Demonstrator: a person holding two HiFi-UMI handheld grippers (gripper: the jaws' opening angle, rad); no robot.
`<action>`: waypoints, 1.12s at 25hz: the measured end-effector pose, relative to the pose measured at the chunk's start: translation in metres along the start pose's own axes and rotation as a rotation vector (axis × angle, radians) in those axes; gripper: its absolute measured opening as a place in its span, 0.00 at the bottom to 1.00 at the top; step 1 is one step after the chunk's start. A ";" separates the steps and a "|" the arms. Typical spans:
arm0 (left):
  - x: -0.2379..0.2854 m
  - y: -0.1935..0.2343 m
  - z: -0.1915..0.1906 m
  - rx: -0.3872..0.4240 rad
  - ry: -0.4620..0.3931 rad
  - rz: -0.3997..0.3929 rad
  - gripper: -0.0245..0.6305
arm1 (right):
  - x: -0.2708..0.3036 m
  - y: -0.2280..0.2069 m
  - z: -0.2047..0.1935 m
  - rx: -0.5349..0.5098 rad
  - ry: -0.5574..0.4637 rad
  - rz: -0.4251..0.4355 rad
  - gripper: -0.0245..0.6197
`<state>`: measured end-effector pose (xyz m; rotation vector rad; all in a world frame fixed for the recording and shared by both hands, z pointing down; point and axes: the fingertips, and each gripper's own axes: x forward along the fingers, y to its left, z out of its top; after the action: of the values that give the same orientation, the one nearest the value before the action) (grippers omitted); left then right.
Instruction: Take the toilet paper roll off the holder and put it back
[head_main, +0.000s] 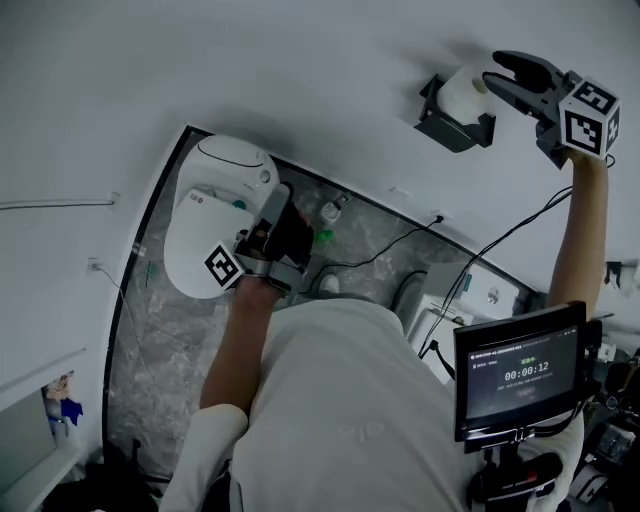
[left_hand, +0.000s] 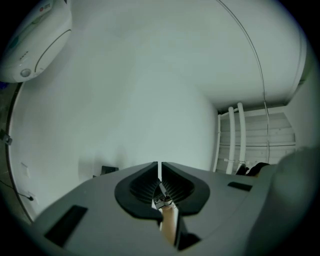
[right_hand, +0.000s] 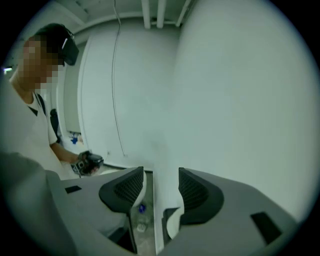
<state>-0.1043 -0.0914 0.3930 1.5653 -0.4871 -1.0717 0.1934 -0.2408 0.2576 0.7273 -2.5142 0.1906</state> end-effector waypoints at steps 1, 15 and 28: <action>0.000 0.000 0.000 -0.002 -0.004 -0.003 0.08 | 0.000 0.008 0.013 0.018 -0.063 0.011 0.36; -0.024 -0.015 0.012 0.014 -0.131 -0.077 0.08 | 0.041 0.094 0.074 0.394 -0.788 0.219 0.36; -0.020 -0.014 0.007 -0.004 -0.110 -0.074 0.08 | 0.085 0.162 -0.023 0.855 -0.912 0.309 0.36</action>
<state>-0.1237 -0.0755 0.3883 1.5364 -0.5048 -1.2191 0.0555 -0.1370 0.3216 0.8402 -3.4006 1.3775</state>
